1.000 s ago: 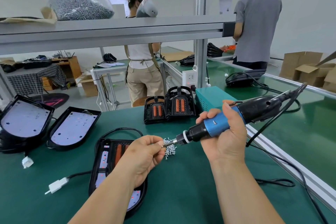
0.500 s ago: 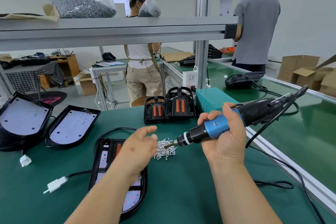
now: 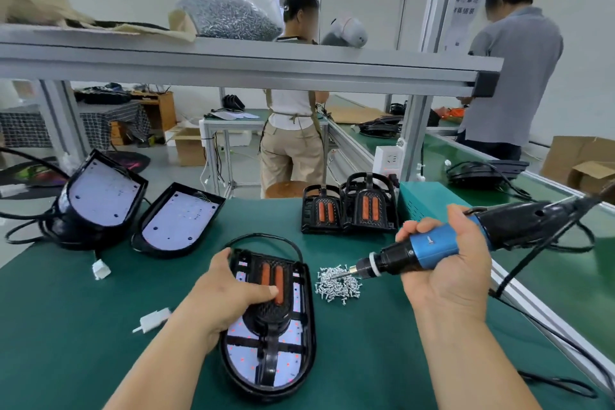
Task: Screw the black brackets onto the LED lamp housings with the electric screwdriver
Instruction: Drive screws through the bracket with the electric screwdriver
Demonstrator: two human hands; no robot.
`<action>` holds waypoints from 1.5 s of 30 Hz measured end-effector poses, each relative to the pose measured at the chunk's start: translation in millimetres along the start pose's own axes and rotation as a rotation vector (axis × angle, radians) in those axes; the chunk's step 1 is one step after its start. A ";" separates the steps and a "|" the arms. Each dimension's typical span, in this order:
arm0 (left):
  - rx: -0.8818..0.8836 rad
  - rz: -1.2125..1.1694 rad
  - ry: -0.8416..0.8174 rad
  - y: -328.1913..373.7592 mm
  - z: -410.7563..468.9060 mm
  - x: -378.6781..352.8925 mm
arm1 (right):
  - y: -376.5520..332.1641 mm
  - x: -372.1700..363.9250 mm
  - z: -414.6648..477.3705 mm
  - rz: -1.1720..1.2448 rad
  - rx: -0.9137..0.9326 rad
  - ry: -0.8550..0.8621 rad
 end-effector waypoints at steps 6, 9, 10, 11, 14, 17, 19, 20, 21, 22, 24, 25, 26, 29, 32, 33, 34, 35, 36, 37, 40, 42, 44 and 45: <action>-0.003 -0.040 -0.027 -2.8 8.3 -2.5 | 27.8 -29.7 12.8 -0.088 -0.043 -0.058; -0.010 -0.051 -0.026 -3.3 8.9 -3.6 | 45.1 -37.7 20.7 -0.177 -0.047 -0.031; -0.012 -0.054 -0.026 -3.6 8.6 -3.8 | 50.2 -37.9 22.0 -0.201 -0.053 -0.027; -0.011 -0.054 -0.028 -3.9 8.5 -4.2 | 54.7 -36.7 22.6 -0.225 -0.059 -0.022; -0.017 -0.053 -0.034 -3.4 8.5 -4.3 | 63.6 -30.6 24.3 -0.270 -0.069 -0.012; -0.026 -0.059 -0.037 -2.1 7.9 -4.7 | 64.9 -30.1 25.1 -0.264 -0.065 -0.015; -0.025 -0.060 -0.039 -2.3 8.2 -4.8 | 64.3 -31.0 25.0 -0.246 -0.063 -0.028; -0.024 -0.058 -0.036 -3.2 9.0 -4.5 | 64.1 -30.9 24.8 -0.242 -0.064 -0.031; -0.025 -0.055 -0.033 -4.1 9.4 -4.2 | 64.4 -31.0 24.7 -0.243 -0.067 -0.032; -0.026 -0.049 -0.029 -4.5 9.6 -3.9 | 64.6 -31.1 24.4 -0.249 -0.069 -0.035; -0.027 -0.044 -0.027 -4.8 9.6 -3.9 | 65.3 -31.5 23.6 -0.258 -0.063 -0.054; -0.027 -0.045 -0.026 -4.4 9.5 -4.3 | 65.4 -31.8 23.1 -0.256 -0.059 -0.065; -0.026 -0.048 -0.026 -4.1 9.0 -4.3 | 65.5 -32.0 22.7 -0.253 -0.057 -0.076; -0.022 -0.043 -0.027 -2.9 7.7 -4.7 | 65.9 -33.5 22.0 -0.247 -0.056 -0.096; -0.024 -0.038 -0.029 -0.2 4.8 -4.7 | 66.7 -35.6 21.4 -0.265 -0.062 -0.097; -0.026 -0.036 -0.027 0.6 3.6 -4.7 | 67.2 -36.2 21.1 -0.269 -0.060 -0.099; -0.029 -0.033 -0.026 1.3 2.8 -4.6 | 67.7 -36.5 20.6 -0.273 -0.057 -0.101; -0.033 -0.031 -0.025 1.8 2.2 -4.8 | 68.3 -36.8 20.2 -0.274 -0.055 -0.103; -0.037 -0.032 -0.024 2.0 2.0 -4.7 | 68.9 -36.8 19.7 -0.277 -0.055 -0.105; -0.039 -0.034 -0.023 1.7 1.9 -4.8 | 69.6 -37.0 19.1 -0.283 -0.054 -0.113; -0.040 -0.044 -0.030 1.2 2.4 -4.5 | 70.7 -38.3 17.0 -0.298 -0.040 -0.138; -0.039 -0.051 -0.035 1.5 2.4 -4.5 | 70.2 -39.5 16.1 -0.294 -0.030 -0.146; -0.044 -0.055 -0.030 2.5 2.4 -4.9 | 69.7 -40.5 14.9 -0.303 -0.026 -0.161; -0.046 -0.058 -0.028 2.8 2.5 -5.2 | 69.3 -41.1 14.0 -0.309 -0.025 -0.173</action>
Point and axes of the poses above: each hand's wrist, its own z-axis towards the middle knuckle, its own x-axis out of the back of the hand, y = z × x, the point moved 2 cm from there along z, towards the middle knuckle, and after that the axes turned 2 degrees about z, right-handed, at the moved point
